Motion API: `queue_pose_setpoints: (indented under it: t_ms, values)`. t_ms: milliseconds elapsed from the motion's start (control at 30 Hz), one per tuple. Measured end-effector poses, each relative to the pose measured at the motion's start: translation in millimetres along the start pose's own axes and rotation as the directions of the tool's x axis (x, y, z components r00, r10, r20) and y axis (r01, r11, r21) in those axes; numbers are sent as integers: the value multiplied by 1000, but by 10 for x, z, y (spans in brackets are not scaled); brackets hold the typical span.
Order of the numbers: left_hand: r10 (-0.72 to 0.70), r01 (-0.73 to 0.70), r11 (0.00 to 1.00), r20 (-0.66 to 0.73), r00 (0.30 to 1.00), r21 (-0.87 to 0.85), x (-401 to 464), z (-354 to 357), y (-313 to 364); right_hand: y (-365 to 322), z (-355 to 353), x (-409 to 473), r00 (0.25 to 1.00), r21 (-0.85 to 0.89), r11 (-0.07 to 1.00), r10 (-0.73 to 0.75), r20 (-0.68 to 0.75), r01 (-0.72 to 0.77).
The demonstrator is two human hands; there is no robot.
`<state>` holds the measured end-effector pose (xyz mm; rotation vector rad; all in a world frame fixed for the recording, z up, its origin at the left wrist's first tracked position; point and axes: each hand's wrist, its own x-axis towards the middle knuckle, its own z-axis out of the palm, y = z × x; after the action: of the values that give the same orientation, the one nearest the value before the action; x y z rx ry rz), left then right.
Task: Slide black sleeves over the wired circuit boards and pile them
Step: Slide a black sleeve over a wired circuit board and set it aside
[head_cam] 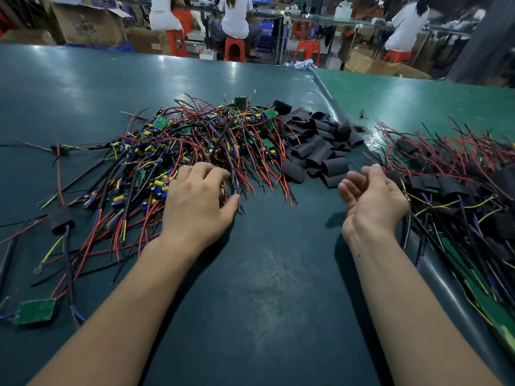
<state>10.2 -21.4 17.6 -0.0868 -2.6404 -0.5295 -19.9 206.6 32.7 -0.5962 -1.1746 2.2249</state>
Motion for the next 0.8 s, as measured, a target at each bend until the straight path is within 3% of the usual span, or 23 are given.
queue_pose_setpoints:
  t_ms: [100, 400, 500, 633, 733, 800]
  values:
    - [-109, 103, 992, 92, 990, 72, 18, 10, -65, 49, 2, -27, 999, -93, 995, -26, 34, 29]
    - [-76, 72, 996, 99, 992, 44, 23, 54, -28, 181, 40, -148, 955, -285, 944, -83, 286, 167]
    - [-85, 82, 994, 42, 995, 79, 19, 64, -37, 202, 52, -199, 924, -333, 917, -87, 373, 220]
    - [-259, 291, 919, -148, 954, 266, 33, 7, -66, 216, 67, -243, 904, -376, 894, -70, 421, 244]
    - [-428, 451, 843, -143, 892, 294, 48, -53, -149, 221, 72, -247, 902, -385, 891, -58, 427, 240]
    - [-434, 459, 849, -152, 888, 261, 61, -80, -189, 223, 70, -249, 899, -389, 890, -50, 434, 238]
